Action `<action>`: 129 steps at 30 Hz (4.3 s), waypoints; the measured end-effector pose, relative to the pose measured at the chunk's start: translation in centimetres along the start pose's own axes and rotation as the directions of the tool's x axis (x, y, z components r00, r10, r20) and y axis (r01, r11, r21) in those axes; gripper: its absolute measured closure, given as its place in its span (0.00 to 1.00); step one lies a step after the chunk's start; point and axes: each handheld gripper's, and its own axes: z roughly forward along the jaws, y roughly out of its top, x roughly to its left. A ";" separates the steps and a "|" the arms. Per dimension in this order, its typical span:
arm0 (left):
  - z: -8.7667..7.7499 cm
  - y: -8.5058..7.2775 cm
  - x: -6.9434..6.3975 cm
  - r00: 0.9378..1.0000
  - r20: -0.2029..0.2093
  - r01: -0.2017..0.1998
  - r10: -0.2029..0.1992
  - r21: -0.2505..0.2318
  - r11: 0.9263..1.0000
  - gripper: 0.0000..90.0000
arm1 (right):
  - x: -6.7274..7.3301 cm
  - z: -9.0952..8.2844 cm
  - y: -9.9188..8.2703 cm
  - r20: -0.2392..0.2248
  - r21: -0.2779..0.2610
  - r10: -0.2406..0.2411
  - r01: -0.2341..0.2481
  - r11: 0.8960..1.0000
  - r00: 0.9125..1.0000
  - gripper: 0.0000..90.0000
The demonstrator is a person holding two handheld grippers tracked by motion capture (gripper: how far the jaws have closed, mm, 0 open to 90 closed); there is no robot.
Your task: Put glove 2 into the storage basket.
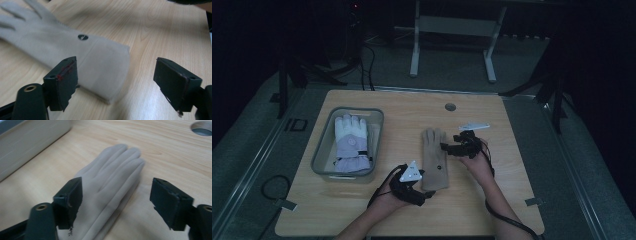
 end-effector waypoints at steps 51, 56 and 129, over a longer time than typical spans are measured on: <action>3.6 0.8 0.7 0.982 -0.116 -0.115 0.146 0.241 0.964 0.87 | 2.4 4.0 -1.0 0.058 0.086 -0.189 0.183 0.979 0.980 0.84; 3.0 1.1 0.6 0.985 -0.104 -0.109 0.137 0.240 0.965 0.89 | 2.5 3.6 -0.5 0.041 0.068 -0.171 0.168 0.983 0.984 0.85; -15.7 1.4 5.1 0.936 -0.318 -0.040 0.149 0.325 0.945 0.89 | 19.4 7.5 14.7 -0.095 -0.088 -0.351 0.343 0.935 0.932 0.85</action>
